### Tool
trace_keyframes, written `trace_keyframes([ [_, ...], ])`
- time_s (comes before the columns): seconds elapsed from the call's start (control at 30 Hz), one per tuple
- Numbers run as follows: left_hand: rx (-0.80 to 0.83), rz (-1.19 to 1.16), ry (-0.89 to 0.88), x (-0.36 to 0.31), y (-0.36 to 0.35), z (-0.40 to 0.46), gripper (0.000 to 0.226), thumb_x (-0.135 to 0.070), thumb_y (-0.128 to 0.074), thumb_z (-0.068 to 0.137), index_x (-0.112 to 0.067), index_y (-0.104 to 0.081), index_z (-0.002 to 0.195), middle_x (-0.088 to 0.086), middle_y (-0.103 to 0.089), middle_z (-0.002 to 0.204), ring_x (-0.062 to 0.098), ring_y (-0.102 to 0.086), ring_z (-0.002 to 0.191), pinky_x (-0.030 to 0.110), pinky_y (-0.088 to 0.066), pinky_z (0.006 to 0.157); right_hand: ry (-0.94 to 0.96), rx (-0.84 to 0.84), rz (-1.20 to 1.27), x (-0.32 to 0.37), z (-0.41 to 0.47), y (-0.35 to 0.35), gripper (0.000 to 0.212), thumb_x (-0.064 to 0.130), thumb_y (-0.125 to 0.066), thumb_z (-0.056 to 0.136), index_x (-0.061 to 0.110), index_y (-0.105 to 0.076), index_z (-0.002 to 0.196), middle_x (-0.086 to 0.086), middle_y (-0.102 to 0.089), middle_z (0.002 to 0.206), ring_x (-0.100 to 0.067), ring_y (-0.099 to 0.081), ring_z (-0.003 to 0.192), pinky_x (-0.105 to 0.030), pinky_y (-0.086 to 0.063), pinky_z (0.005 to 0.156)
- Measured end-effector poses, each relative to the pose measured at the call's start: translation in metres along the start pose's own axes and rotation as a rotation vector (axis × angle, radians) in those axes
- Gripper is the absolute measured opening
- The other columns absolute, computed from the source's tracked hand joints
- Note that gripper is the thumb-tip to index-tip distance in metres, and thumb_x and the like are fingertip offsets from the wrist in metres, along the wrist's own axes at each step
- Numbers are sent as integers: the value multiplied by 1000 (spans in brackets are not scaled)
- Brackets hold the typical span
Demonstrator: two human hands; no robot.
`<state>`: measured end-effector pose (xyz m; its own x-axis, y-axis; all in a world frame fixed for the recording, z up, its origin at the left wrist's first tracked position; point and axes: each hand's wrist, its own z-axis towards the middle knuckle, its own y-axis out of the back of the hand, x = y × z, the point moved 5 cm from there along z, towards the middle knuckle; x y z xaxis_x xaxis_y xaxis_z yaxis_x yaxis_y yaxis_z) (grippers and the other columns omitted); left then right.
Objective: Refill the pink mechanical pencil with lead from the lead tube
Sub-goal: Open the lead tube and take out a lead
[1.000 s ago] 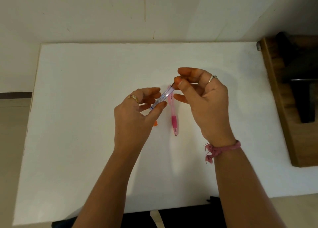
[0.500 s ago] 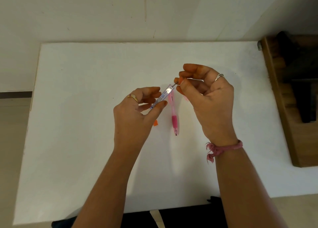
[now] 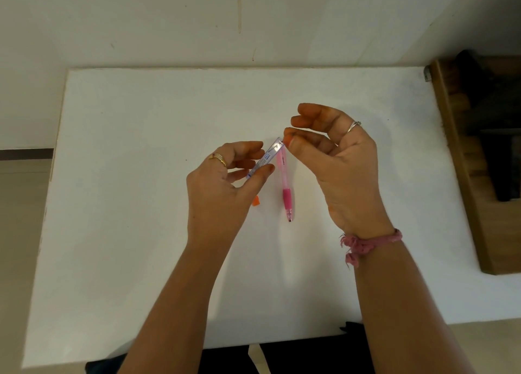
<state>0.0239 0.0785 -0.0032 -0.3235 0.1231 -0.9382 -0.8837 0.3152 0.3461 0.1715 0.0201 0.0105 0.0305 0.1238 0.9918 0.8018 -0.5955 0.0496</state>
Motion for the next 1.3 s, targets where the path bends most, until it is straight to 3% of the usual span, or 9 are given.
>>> trace_keyframes([
  [0.17, 8, -11, -2, -1, 1, 1, 27, -21, -76, 75, -27, -64, 99, -24, -63, 88, -3, -62, 84, 5, -49, 68, -69, -8, 55, -4, 0, 1, 21, 8, -72, 79, 18, -72, 98, 6, -76, 93, -11, -71, 89, -21, -55, 78],
  [0.33, 3, -22, -16, -2, 1, 0, 27, -18, -76, 75, -25, -64, 99, -23, -63, 86, -3, -63, 82, 3, -47, 63, -88, -21, 94, -5, 0, -1, 16, 11, -73, 78, 21, -75, 90, 4, -76, 94, -15, -71, 93, -31, -55, 86],
  [0.5, 7, -10, -7, -1, 0, 0, 27, -20, -76, 75, -23, -65, 100, -24, -63, 86, -3, -63, 82, 6, -50, 68, -136, 20, 94, -5, -1, -2, 15, 16, -69, 82, 26, -73, 93, 5, -75, 93, -11, -71, 91, -21, -54, 73],
  [0.77, 1, 5, 32, -1, 1, 0, 25, -21, -76, 76, -26, -64, 97, -21, -64, 87, 0, -63, 80, 6, -50, 63, -86, -7, 46, 1, 0, -2, 19, 16, -64, 87, 21, -69, 105, 4, -74, 98, -10, -70, 92, -19, -53, 71],
  [0.87, -25, 83, 107, 7, 5, 3, 24, -26, -75, 76, -28, -63, 96, -22, -63, 83, 3, -66, 73, 9, -52, 67, -83, -104, 107, 2, 0, 5, 16, 18, -65, 86, 25, -70, 100, 10, -74, 87, -9, -69, 86, -19, -53, 68],
  [1.0, 13, 276, 186, 24, 8, 6, 24, -27, -71, 80, -21, -63, 101, -12, -64, 86, 0, -61, 69, 3, -45, 56, -120, -215, 174, -1, 1, 17, 14, 18, -66, 86, 26, -70, 96, 11, -74, 83, -8, -68, 83, -20, -53, 68],
  [1.17, 42, 412, 190, 29, 5, 6, 27, -26, -69, 81, -15, -63, 105, 1, -64, 98, 12, -57, 79, 10, -38, 66, -172, -246, 155, -5, 1, 22, 15, 18, -65, 86, 24, -70, 99, 10, -74, 86, -7, -67, 81, -19, -53, 67],
  [1.3, 11, 446, 191, 24, 2, 4, 39, -31, -70, 80, -15, -57, 113, -1, -49, 101, 7, -49, 72, 3, -38, 49, -185, -249, 145, -6, 2, 26, 16, 17, -66, 85, 24, -70, 99, 10, -74, 86, -6, -67, 81, -20, -54, 68],
])
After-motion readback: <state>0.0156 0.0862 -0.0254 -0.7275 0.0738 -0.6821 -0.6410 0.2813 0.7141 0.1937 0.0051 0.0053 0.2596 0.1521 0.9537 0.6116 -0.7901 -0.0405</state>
